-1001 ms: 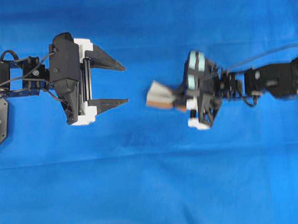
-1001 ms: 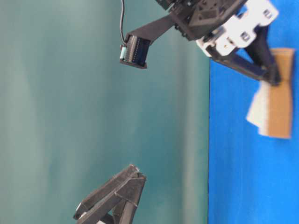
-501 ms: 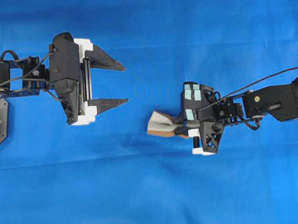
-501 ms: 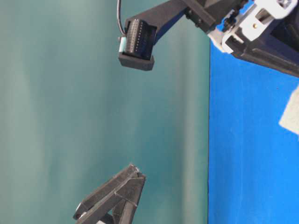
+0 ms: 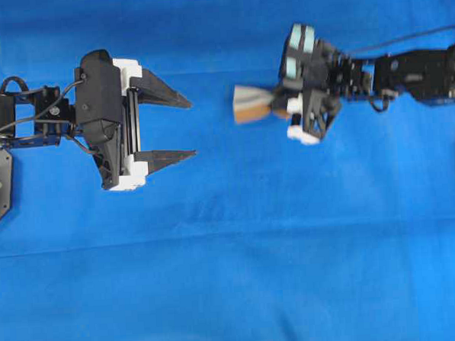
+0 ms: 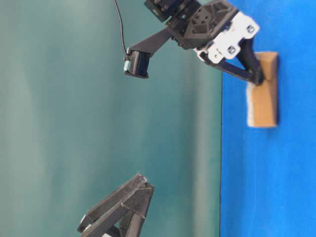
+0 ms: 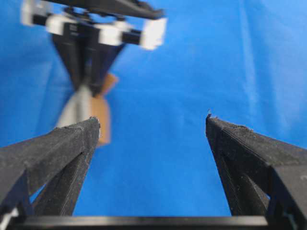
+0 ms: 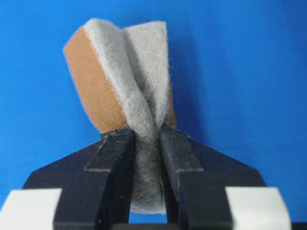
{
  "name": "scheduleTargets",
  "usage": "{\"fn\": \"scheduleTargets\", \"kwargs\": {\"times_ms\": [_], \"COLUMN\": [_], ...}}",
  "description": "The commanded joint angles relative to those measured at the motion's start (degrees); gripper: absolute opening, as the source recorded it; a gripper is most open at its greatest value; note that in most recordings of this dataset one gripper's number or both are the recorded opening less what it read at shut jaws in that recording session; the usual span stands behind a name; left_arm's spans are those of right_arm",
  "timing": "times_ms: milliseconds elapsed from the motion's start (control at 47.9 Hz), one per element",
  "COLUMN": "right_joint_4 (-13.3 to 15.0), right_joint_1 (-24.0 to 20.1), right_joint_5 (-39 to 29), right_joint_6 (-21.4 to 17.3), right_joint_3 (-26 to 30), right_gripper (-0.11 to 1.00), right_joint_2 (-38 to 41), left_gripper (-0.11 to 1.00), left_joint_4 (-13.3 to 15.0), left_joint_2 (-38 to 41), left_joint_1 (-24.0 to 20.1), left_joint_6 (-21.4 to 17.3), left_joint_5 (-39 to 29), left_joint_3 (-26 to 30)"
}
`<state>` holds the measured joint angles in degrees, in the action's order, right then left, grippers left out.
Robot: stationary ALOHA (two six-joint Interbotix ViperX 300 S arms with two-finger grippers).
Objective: Hand over the sponge with the left arm and wipe it with the right arm.
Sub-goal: 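Rub the held sponge back and forth with the right gripper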
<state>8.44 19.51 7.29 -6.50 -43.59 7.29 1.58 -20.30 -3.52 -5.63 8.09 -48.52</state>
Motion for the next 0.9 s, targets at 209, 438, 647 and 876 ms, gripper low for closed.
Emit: {"fn": "scheduleTargets", "kwargs": {"times_ms": [209,438,647,876], "right_joint_4": [0.5,-0.9,-3.4,-3.7], "right_joint_1": [0.1,-10.9,-22.0,-27.2], "right_joint_5": [0.7,0.4,-0.4,-1.1], "right_joint_6": [-0.6,-2.1,-5.6,-9.3], "right_joint_3": [0.4,-0.3,0.7,1.5], "right_gripper": [0.22,0.22,0.22,0.22], "right_joint_2": [-1.4,-1.1,-0.1,0.4], "left_gripper": [0.9,0.9,0.9,0.9], "left_joint_4": [0.1,0.1,0.1,0.1], "left_joint_2": [-0.8,-0.7,-0.7,-0.7], "left_joint_1": [0.1,0.1,0.1,0.1], "left_joint_6": [-0.1,0.0,-0.2,-0.3], "left_joint_5": [0.4,0.4,0.5,0.5], "left_joint_3": [0.4,0.4,0.4,0.4]}}
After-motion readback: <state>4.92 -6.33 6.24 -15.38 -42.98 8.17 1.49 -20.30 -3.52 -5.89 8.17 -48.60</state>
